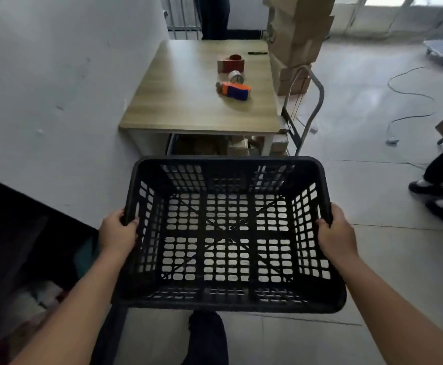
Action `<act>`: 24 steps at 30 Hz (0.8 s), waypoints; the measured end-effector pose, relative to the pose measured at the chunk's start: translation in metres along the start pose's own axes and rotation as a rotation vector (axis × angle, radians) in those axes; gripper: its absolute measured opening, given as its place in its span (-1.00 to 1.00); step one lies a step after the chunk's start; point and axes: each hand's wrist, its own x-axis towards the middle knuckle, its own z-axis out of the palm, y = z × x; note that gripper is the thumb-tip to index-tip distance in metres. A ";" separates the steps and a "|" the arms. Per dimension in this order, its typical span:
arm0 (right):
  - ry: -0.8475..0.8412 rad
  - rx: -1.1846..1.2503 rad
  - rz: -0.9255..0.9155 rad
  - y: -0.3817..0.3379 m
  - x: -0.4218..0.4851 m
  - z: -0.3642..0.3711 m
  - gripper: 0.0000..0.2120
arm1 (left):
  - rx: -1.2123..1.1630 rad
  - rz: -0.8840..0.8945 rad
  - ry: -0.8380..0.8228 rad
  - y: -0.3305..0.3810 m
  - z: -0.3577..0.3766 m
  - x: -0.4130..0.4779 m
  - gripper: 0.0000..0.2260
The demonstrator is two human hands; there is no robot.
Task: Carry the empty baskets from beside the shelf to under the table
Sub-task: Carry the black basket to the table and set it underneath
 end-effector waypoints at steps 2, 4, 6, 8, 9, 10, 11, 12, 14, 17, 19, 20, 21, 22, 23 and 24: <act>0.004 -0.012 0.043 -0.008 0.036 0.037 -0.69 | 0.026 -0.035 -0.045 -0.006 0.019 0.052 -0.85; 0.003 -0.015 0.065 -0.015 0.054 0.056 -0.67 | 0.035 -0.042 -0.074 -0.007 0.032 0.081 -0.84; 0.009 -0.031 0.104 -0.014 0.083 0.088 -0.67 | 0.063 -0.033 -0.118 -0.014 0.052 0.126 -0.82; -0.004 -0.033 0.146 -0.009 0.108 0.117 -0.66 | 0.074 -0.061 -0.162 -0.021 0.075 0.163 -0.81; -0.006 -0.038 0.159 -0.004 0.119 0.132 -0.66 | 0.080 -0.080 -0.178 -0.027 0.088 0.179 -0.82; -0.005 -0.044 0.170 0.003 0.131 0.145 -0.65 | 0.081 -0.099 -0.198 -0.034 0.103 0.193 -0.82; 0.001 -0.047 0.190 0.012 0.144 0.160 -0.65 | 0.077 -0.128 -0.212 -0.043 0.120 0.207 -0.82; -0.005 -0.053 0.217 0.020 0.156 0.175 -0.65 | 0.067 -0.165 -0.222 -0.053 0.137 0.217 -0.81; -0.026 -0.049 0.258 0.044 0.178 0.207 -0.66 | 0.035 -0.217 -0.219 -0.079 0.174 0.235 -0.76; -0.059 -0.058 0.303 0.094 0.211 0.257 -0.68 | 0.012 -0.313 -0.192 -0.127 0.235 0.261 -0.67; -0.079 -0.062 0.318 0.138 0.233 0.298 -0.69 | -0.024 -0.366 -0.183 -0.169 0.282 0.277 -0.68; -0.089 -0.065 0.318 0.160 0.248 0.322 -0.70 | -0.036 -0.378 -0.185 -0.190 0.306 0.289 -0.69; -0.104 -0.065 0.327 0.181 0.262 0.345 -0.70 | -0.043 -0.383 -0.189 -0.210 0.329 0.300 -0.65; -0.114 -0.065 0.331 0.201 0.275 0.367 -0.70 | -0.035 -0.379 -0.183 -0.230 0.351 0.309 -0.60; -0.126 -0.072 0.323 0.219 0.286 0.389 -0.69 | -0.020 -0.370 -0.179 -0.247 0.369 0.318 -0.57; -0.138 -0.081 0.309 0.237 0.297 0.409 -0.69 | -0.015 -0.365 -0.179 -0.268 0.386 0.327 -0.58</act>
